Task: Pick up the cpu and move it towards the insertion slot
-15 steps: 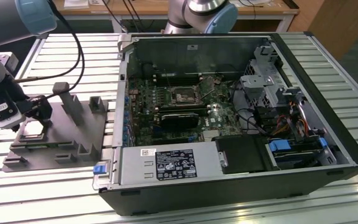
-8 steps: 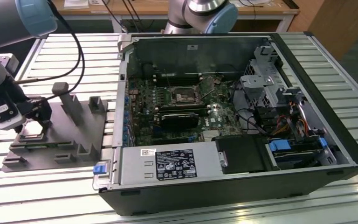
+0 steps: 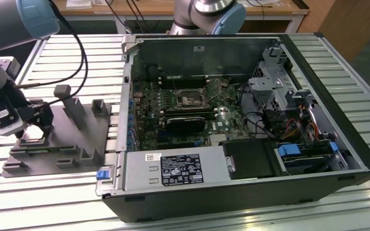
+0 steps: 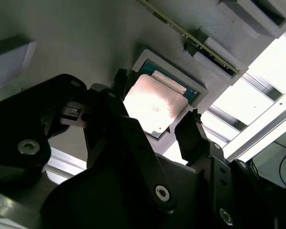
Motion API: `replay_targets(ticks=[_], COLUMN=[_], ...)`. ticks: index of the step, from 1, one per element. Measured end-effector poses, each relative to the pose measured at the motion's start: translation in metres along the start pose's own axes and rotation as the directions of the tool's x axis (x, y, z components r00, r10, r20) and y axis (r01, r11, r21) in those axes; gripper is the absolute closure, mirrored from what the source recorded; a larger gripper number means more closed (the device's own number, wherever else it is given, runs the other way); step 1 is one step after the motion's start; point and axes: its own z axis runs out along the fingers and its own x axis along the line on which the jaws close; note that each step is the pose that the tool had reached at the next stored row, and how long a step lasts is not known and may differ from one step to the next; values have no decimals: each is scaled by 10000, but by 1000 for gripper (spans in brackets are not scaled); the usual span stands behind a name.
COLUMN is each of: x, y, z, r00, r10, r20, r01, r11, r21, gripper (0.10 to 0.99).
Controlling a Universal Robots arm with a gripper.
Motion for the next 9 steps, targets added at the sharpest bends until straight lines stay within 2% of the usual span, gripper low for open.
replay_targets(ticks=[9], x=[-5], y=[-1], z=[-8], r00=[10000], r10=[69], r20=[4], r01=[-69], r11=[10000], r21=[-15], gripper=[404])
